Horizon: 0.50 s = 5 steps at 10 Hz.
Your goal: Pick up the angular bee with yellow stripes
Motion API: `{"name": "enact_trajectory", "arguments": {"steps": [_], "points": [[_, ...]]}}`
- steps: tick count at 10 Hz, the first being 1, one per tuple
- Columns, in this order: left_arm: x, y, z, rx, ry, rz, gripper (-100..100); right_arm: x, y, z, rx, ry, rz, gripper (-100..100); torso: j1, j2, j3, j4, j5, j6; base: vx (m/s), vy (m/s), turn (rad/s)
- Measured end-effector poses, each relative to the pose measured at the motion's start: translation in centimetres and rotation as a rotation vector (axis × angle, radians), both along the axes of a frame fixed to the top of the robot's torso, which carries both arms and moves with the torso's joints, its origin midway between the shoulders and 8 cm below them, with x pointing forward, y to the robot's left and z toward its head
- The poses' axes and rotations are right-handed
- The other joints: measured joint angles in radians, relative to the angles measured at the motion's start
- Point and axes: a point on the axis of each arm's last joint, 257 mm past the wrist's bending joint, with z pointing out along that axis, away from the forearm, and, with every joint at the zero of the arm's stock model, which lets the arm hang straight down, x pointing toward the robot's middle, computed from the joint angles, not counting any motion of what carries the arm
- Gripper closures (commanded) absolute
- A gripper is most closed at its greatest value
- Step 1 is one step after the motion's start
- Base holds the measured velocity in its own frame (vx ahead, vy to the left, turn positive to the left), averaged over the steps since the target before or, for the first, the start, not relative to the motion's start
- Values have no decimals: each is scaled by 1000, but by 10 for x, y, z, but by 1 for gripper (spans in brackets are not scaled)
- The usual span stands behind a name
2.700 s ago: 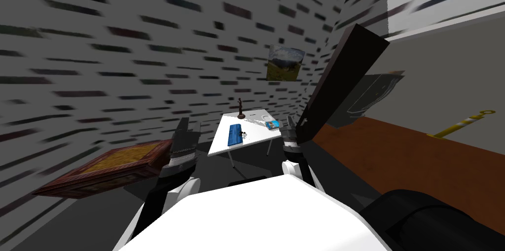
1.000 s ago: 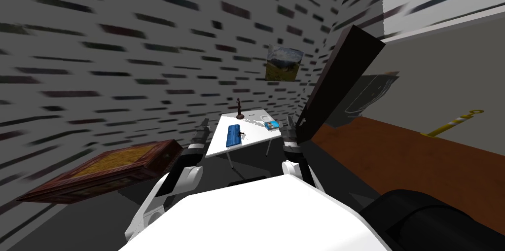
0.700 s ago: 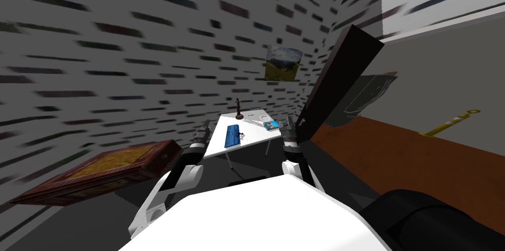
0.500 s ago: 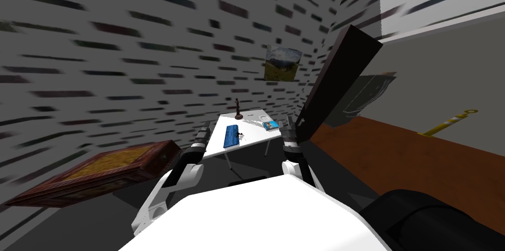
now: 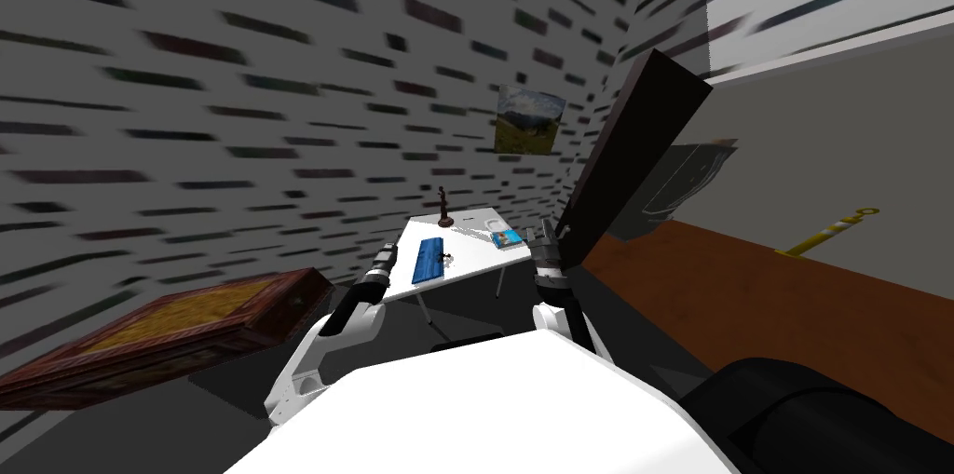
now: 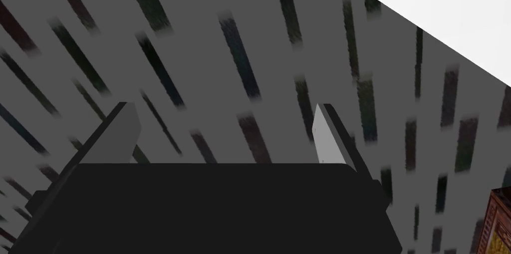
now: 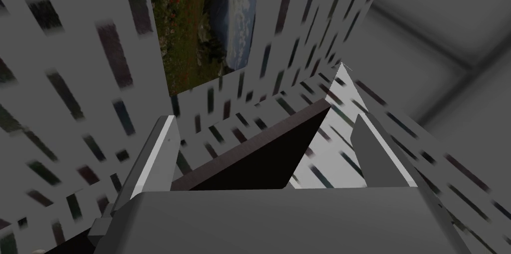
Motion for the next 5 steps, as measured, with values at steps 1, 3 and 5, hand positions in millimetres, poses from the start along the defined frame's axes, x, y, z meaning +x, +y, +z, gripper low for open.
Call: {"name": "enact_trajectory", "arguments": {"steps": [1,3,5], "points": [[2,6,-14,-5,39,14,-100,0,0,0,0,0,0,0,-1,0,0,0,0,0,30,-138,-20],[6,18,-41,-20,113,43,-100,0,0,0,0,0,0,0,1,1,0,0,0,0,38,-129,-36],[6,29,-68,-39,184,73,-100,0,0,0,0,0,0,0,0,0,0,0,0,0,42,-152,-30]]}}
